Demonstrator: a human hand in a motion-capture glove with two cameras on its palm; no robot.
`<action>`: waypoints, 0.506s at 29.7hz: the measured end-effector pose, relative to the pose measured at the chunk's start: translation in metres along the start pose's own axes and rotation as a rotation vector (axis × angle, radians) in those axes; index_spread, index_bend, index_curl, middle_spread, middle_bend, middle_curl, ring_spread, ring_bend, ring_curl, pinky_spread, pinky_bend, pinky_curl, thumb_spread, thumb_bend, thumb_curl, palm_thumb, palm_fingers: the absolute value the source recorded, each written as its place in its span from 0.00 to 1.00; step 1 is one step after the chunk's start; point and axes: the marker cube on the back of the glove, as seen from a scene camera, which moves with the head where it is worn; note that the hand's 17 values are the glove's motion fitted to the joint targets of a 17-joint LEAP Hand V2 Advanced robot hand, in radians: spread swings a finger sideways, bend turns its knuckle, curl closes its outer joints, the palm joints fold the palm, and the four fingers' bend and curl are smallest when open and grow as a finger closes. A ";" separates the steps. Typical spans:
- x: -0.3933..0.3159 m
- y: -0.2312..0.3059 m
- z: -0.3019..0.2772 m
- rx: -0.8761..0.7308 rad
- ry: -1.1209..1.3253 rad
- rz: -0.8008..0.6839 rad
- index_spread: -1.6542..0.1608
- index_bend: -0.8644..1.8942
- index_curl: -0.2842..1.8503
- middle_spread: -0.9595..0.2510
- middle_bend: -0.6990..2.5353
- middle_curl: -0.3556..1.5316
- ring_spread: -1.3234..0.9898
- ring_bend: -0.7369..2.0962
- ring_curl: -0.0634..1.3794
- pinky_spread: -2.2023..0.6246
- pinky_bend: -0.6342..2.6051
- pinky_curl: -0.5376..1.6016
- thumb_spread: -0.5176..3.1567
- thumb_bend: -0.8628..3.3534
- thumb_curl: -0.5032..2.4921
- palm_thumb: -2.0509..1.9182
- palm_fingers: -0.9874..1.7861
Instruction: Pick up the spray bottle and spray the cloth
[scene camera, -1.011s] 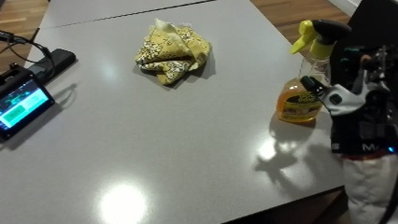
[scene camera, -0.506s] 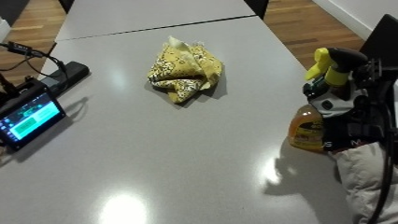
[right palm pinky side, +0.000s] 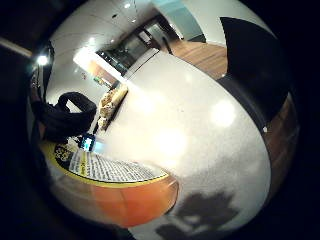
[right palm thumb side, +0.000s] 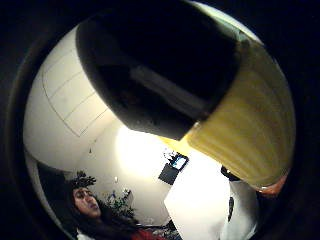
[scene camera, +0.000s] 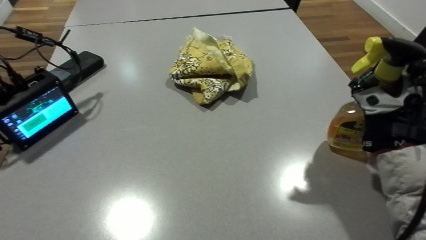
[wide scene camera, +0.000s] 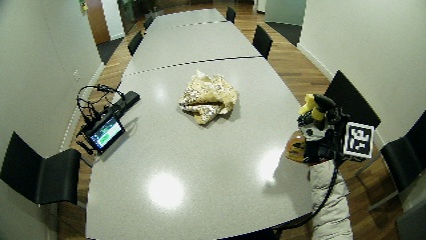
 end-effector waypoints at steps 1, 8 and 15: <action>0.002 -0.004 -0.003 0.003 0.018 -0.006 0.77 0.39 0.37 0.71 0.38 0.45 0.50 0.45 0.36 0.69 0.35 0.45 0.26 0.22 0.37 0.80 0.80; -0.029 -0.064 0.018 -0.099 0.378 -0.111 0.77 0.39 0.38 0.71 0.38 0.46 0.50 0.45 0.37 0.69 0.35 0.46 0.25 0.21 0.38 0.80 0.81; -0.036 -0.113 0.059 -0.232 0.998 -0.295 0.77 0.39 0.39 0.70 0.38 0.46 0.50 0.44 0.38 0.68 0.35 0.46 0.24 0.20 0.39 0.80 0.81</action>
